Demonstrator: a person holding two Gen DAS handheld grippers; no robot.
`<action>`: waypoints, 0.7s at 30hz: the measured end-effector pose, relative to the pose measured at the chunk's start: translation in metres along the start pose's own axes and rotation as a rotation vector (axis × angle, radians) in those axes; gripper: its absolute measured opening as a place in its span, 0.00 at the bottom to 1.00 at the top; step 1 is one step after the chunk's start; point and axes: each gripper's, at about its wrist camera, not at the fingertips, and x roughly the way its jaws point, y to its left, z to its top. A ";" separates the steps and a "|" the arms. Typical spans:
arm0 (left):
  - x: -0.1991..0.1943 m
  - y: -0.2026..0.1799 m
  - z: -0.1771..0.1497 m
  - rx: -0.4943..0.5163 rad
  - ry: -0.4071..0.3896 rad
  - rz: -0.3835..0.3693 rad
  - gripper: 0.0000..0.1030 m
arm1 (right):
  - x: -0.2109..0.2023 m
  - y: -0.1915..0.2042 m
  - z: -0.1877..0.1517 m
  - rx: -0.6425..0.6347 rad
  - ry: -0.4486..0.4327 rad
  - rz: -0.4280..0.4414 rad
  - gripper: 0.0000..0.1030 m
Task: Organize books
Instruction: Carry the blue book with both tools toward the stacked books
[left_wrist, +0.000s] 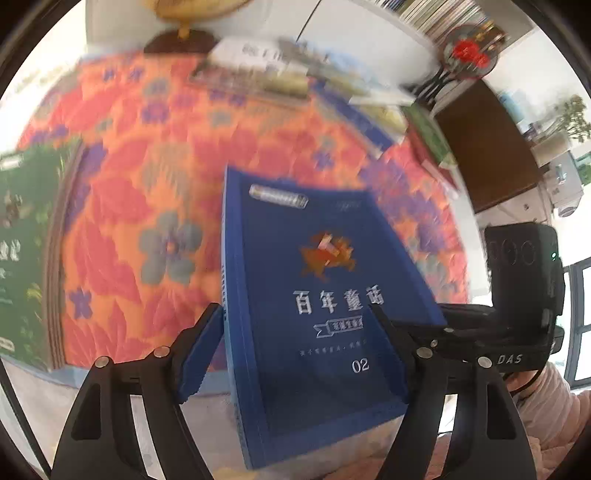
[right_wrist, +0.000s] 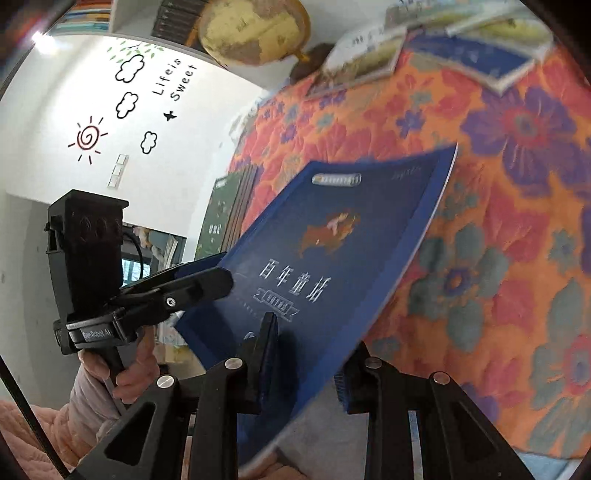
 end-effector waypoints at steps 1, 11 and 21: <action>0.009 0.007 -0.004 -0.013 0.036 -0.013 0.69 | 0.004 -0.006 -0.002 0.032 0.003 -0.004 0.27; 0.048 0.051 -0.002 -0.068 0.154 -0.125 0.67 | -0.008 -0.090 0.000 0.373 -0.072 0.037 0.25; 0.058 0.068 0.022 -0.120 0.164 -0.309 0.52 | 0.001 -0.094 0.026 0.314 -0.023 0.058 0.17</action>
